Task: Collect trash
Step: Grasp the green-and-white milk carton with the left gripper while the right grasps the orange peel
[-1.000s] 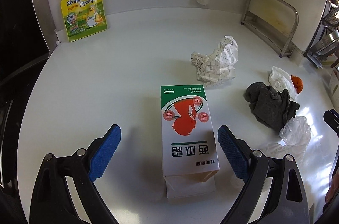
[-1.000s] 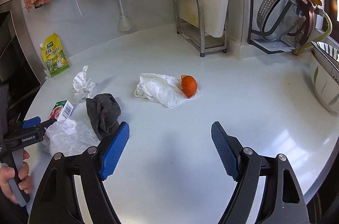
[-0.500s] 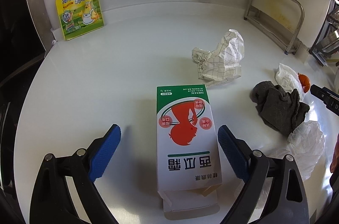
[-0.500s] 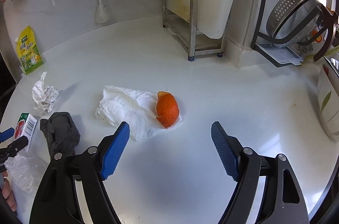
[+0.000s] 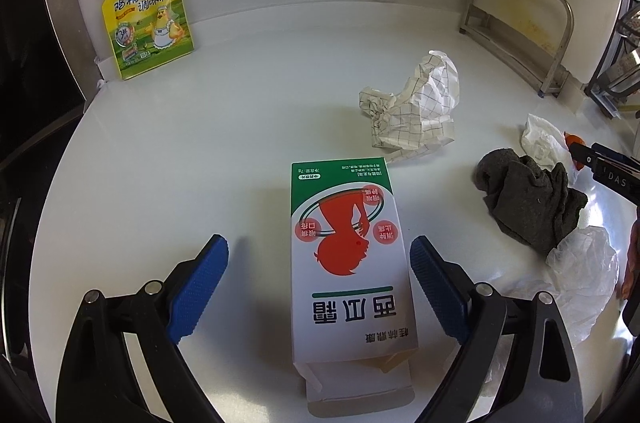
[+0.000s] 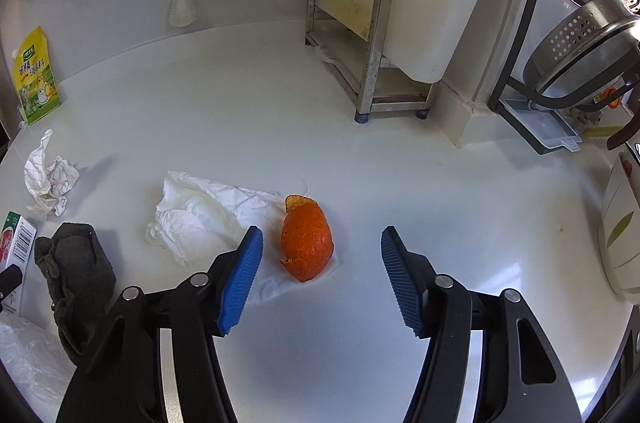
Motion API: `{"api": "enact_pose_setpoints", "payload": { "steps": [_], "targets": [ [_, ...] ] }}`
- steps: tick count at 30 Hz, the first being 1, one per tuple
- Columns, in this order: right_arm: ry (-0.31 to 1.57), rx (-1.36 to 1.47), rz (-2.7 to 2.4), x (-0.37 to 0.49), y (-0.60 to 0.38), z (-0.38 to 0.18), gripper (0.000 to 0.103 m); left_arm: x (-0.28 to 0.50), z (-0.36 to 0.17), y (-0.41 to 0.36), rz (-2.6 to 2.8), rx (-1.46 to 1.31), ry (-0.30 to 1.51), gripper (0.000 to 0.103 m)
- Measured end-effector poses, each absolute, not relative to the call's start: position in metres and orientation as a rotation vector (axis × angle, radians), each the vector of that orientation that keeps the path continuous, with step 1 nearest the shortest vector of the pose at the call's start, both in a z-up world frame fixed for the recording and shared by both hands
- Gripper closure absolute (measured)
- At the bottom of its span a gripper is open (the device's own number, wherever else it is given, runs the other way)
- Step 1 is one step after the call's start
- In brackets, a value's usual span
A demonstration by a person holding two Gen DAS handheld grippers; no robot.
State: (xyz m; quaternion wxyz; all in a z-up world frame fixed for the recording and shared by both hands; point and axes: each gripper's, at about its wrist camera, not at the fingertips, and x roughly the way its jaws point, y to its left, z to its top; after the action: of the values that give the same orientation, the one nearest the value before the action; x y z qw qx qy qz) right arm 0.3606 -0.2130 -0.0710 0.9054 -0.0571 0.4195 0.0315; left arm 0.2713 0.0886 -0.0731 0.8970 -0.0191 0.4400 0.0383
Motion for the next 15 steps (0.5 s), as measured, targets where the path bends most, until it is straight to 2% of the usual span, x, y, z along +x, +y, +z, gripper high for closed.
{"api": "enact_pose_setpoints", "payload": {
  "steps": [2, 4, 7, 15],
  "targets": [
    [0.876, -0.130, 0.071, 0.3630, -0.2106, -0.0742, 0.055, 0.2719, -0.0737, 0.0874, 0.077, -0.035, 0.915, 0.016],
    [0.884, -0.132, 0.075, 0.3638, -0.2089, -0.0755, 0.066, 0.2723, -0.0748, 0.0872, 0.075, -0.036, 0.921, 0.022],
    [0.880, -0.125, 0.078, 0.3630, -0.2092, -0.0749, 0.077, 0.2733, -0.0761, 0.0872, 0.070, -0.042, 0.929, 0.030],
    [0.866, -0.095, 0.094, 0.3579, -0.2119, -0.0711, 0.085, 0.2718, -0.0756, 0.0844, 0.057, -0.041, 0.918, 0.051]
  ]
}}
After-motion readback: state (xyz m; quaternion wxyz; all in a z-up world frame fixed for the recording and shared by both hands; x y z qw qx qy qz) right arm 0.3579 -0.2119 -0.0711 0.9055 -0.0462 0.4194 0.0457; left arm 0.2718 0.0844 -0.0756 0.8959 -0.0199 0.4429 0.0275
